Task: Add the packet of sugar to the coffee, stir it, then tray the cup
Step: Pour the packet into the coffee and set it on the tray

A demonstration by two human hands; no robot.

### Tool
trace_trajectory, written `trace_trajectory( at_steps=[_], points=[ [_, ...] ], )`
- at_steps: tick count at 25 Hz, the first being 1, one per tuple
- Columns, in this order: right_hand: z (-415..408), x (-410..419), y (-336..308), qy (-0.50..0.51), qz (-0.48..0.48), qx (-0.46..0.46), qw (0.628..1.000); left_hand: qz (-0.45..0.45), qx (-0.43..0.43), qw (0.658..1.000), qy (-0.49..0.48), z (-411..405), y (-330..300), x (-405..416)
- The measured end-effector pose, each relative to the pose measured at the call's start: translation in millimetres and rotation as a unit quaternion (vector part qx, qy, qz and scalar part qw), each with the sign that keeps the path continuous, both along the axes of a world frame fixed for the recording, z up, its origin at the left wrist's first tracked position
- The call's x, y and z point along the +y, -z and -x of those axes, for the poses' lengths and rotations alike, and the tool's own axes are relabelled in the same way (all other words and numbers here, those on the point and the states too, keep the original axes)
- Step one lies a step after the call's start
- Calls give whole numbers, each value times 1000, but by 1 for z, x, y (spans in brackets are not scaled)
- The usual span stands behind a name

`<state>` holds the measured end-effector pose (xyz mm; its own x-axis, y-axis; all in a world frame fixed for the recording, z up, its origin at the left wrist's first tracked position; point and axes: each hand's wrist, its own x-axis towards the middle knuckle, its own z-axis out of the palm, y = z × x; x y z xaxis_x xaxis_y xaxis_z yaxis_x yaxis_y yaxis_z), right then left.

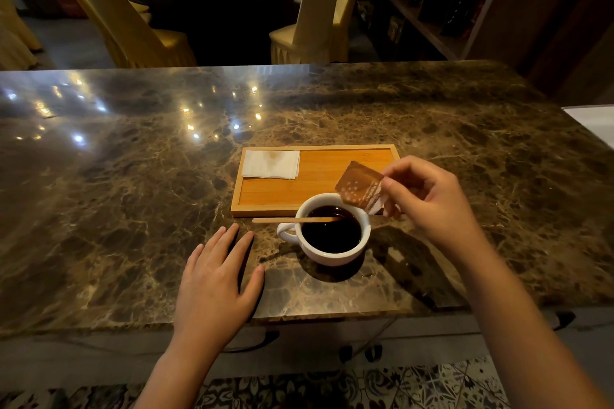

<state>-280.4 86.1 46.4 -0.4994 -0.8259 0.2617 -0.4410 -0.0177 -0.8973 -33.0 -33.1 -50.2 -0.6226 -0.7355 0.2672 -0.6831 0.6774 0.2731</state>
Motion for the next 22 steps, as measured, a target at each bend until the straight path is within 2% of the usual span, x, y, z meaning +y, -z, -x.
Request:
trace_trajectory(
  at_steps=[3,5,8,10,15,22],
  points=[
    [6,-3,7,49,35,-166,984,-1,-1,1000,1,0,0,0],
    [16,-6,12,111,44,-204,972,-2,-1,1000,1,0,0,0],
    [34,-16,23,221,-1,-144,965,-2,-2,1000,1,0,0,-1],
    [43,-26,30,258,-39,-92,961,-2,-2,1000,0,0,1,-1],
    [55,-46,43,275,-132,60,950,-3,-3,1000,-2,0,1,-1],
    [58,-51,55,315,-172,201,911,-3,1,1000,-1,0,1,0]
  ],
)
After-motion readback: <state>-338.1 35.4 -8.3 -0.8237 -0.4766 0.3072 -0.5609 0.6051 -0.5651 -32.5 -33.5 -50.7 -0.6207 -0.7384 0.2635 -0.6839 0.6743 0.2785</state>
